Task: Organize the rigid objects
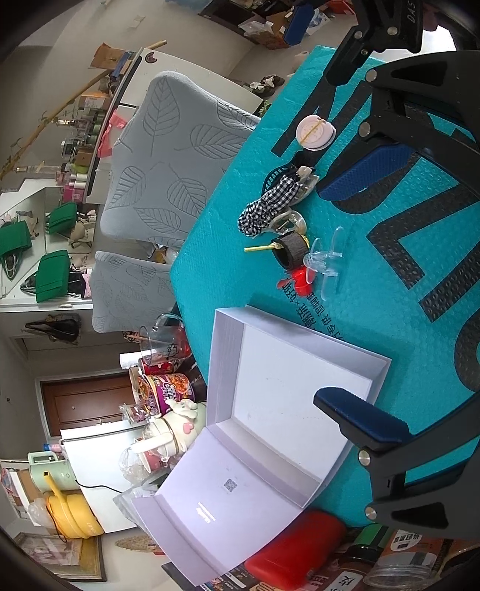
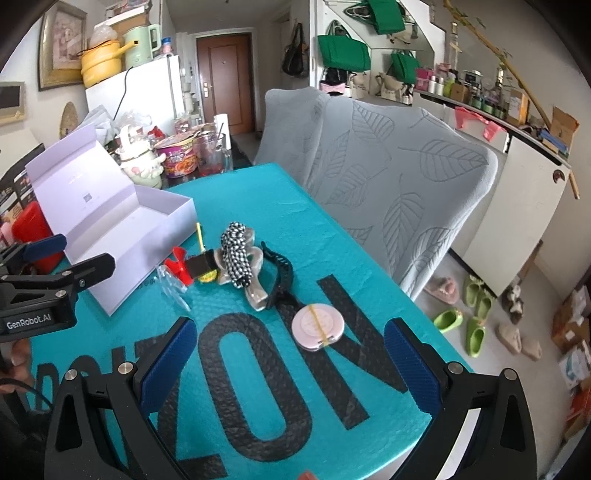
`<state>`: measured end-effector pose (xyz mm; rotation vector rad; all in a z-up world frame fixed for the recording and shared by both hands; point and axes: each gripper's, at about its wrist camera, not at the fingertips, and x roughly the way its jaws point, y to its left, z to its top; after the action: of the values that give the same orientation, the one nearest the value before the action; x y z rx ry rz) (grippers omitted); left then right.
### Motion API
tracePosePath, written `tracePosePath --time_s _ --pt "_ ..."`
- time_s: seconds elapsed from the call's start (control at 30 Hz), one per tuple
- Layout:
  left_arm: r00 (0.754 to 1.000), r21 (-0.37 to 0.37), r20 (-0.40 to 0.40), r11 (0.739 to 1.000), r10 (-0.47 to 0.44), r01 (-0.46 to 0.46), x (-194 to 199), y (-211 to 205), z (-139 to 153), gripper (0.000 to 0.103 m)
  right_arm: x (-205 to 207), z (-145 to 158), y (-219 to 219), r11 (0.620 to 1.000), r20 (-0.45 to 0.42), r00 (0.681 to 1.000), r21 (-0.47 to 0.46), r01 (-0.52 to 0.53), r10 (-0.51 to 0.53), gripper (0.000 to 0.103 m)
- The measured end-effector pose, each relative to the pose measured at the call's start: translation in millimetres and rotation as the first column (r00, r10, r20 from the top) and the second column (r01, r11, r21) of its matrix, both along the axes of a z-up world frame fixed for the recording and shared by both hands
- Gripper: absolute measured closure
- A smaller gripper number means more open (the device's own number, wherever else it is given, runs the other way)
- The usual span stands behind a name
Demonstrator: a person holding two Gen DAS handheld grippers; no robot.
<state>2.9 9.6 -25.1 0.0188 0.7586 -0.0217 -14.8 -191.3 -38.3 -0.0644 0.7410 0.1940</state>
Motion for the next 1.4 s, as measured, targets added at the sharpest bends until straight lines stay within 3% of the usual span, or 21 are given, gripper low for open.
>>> tracePosePath --time_s 0.47,0.97,1.2,1.4 --pt "0.998 -0.125 -0.059 0.992 -0.008 0.000 4 -9 -35 0.000 19 -30 -22 0.994 -0.050 0.997 0.098 -0.048 0.053 0.000" --pt "0.991 -0.100 -0.116 0.993 -0.072 0.061 39 -22 -68 0.000 46 -61 -28 0.991 -0.086 0.991 0.093 -0.098 0.106 0.000" --pt "0.983 -0.128 -0.159 0.989 -0.092 0.072 58 -21 -86 0.000 58 -68 -32 0.992 -0.096 0.991 0.101 -0.080 0.090 0.000" --pt "0.980 -0.105 -0.150 0.988 -0.129 0.114 67 -23 -95 0.000 66 -70 -32 0.995 -0.107 0.991 0.072 -0.072 0.079 0.000"
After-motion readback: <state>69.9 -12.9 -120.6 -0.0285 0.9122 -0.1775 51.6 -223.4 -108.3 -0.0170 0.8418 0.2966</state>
